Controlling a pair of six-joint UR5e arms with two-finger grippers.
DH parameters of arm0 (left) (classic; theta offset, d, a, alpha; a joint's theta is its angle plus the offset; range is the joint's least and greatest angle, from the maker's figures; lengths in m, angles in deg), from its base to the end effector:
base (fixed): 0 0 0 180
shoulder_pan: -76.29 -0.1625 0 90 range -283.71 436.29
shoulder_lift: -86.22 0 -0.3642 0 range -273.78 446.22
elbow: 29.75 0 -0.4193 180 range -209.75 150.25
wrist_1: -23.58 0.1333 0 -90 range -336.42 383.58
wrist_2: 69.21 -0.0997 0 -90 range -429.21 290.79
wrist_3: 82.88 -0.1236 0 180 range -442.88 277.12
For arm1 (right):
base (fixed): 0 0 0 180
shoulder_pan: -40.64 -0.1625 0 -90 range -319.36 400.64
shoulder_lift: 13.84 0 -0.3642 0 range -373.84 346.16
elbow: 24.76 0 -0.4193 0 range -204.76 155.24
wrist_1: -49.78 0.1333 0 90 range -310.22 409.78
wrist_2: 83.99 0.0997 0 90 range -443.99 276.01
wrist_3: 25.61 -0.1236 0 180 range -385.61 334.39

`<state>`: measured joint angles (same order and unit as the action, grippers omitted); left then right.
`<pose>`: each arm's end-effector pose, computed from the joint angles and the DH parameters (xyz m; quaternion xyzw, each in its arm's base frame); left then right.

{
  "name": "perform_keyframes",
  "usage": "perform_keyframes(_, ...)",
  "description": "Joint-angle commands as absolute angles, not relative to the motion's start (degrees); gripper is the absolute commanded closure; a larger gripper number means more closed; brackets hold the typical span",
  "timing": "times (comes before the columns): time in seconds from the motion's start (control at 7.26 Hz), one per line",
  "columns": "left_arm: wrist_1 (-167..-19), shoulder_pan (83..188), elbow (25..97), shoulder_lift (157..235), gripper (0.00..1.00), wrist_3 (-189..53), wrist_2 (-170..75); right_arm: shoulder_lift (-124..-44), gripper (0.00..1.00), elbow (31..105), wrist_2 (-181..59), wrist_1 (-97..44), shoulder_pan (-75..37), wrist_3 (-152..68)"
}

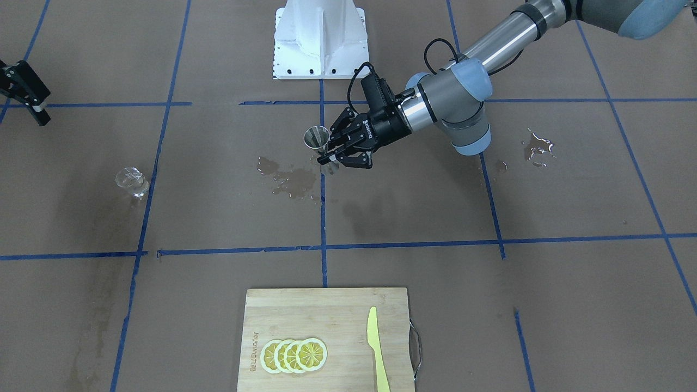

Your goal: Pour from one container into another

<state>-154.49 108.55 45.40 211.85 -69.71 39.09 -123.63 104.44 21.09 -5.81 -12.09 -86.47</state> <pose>0.5272 -0.4445 0.1775 0.6004 0.5412 0.3375 0.4824 -0.1783 -0.4013 0.3558 0.2056 -0.4156 0.1226 0.8775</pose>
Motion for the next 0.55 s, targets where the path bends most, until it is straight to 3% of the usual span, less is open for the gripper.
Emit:
perform_keyframes(0.0,-154.5,108.5,45.4,211.9,1.00,-69.7,39.0,-126.7,0.00,104.4,11.0,0.9,-4.9,-94.3)
perform_keyframes(0.41,-154.5,108.5,45.4,211.8,1.00,-69.7,39.0,-126.7,0.00,102.4,-13.7,0.6,11.4,-101.0)
